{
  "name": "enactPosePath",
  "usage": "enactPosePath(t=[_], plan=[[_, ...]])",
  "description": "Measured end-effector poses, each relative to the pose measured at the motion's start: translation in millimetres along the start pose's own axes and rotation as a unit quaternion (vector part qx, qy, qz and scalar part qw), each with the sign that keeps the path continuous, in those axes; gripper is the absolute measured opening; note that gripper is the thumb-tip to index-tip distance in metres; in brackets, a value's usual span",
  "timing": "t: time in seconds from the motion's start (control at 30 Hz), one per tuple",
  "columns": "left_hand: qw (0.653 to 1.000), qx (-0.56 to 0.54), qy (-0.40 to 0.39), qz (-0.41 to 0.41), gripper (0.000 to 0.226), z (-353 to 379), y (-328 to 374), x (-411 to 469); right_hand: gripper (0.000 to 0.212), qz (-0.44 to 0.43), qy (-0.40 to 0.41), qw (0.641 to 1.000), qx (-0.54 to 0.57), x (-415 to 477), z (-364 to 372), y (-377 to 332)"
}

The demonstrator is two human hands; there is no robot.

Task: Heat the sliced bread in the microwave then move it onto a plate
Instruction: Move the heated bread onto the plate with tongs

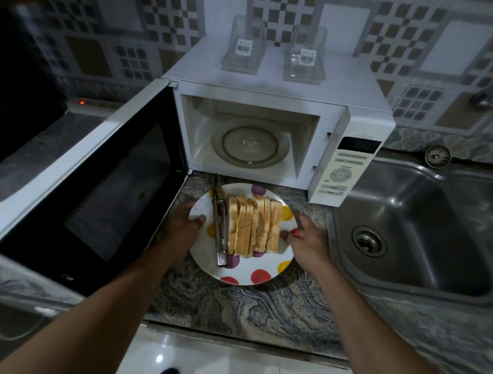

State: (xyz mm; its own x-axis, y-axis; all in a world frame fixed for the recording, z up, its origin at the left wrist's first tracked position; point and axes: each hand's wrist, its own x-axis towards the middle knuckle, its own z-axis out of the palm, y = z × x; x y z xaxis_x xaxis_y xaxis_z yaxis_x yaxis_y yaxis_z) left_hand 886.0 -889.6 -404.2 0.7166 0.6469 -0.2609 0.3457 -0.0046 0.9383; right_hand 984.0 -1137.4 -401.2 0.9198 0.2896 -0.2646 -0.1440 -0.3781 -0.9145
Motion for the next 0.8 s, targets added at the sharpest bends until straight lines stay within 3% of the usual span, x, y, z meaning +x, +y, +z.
enactPosePath(t=[0.17, 0.5, 0.8], plan=[[0.999, 0.004, -0.034, 0.014, 0.048, -5, 11, -6, 0.049, -0.011, -0.035, 0.998, 0.051, -11, -7, -5], [0.997, -0.053, -0.060, -0.003, 0.047, -16, 26, -23, 0.047, -0.039, -0.092, 0.995, 0.018, -40, -28, -29], [0.987, -0.056, -0.148, 0.022, 0.048, -47, 58, -51, 0.059, -0.048, -0.073, 0.996, -0.004, -90, -35, -61]])
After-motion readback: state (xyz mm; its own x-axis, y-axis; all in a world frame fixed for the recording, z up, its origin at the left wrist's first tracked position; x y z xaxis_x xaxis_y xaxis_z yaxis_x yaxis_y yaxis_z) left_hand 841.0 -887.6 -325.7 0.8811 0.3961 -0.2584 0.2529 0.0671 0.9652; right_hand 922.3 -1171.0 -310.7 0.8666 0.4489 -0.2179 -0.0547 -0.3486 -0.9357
